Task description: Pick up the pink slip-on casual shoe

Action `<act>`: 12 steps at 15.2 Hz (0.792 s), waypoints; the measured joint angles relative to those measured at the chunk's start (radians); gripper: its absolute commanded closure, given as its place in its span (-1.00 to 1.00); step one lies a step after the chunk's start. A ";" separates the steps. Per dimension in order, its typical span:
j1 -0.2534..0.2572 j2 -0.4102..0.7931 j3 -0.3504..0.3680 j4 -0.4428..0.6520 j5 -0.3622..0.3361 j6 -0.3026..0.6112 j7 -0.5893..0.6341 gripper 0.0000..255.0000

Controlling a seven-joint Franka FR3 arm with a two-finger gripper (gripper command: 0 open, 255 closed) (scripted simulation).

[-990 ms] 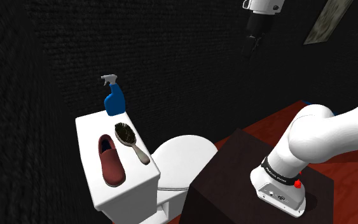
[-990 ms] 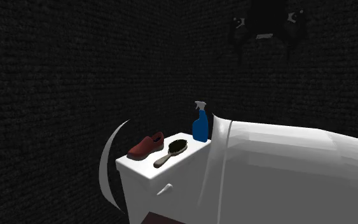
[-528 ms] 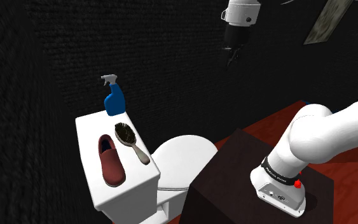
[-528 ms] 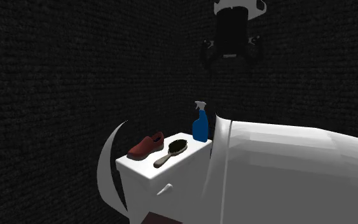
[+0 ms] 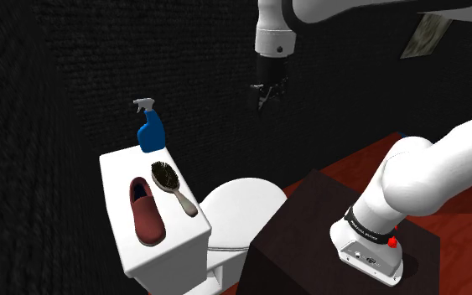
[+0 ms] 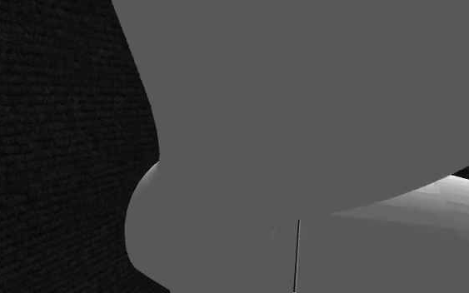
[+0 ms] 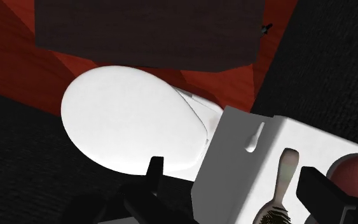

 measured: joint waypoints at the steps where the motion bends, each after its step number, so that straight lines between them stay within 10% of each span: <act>1: 0.001 0.025 0.011 0.007 0.004 0.014 0.017 -1.00; 12: 0.036 0.397 0.157 0.199 0.001 0.165 0.272 -1.00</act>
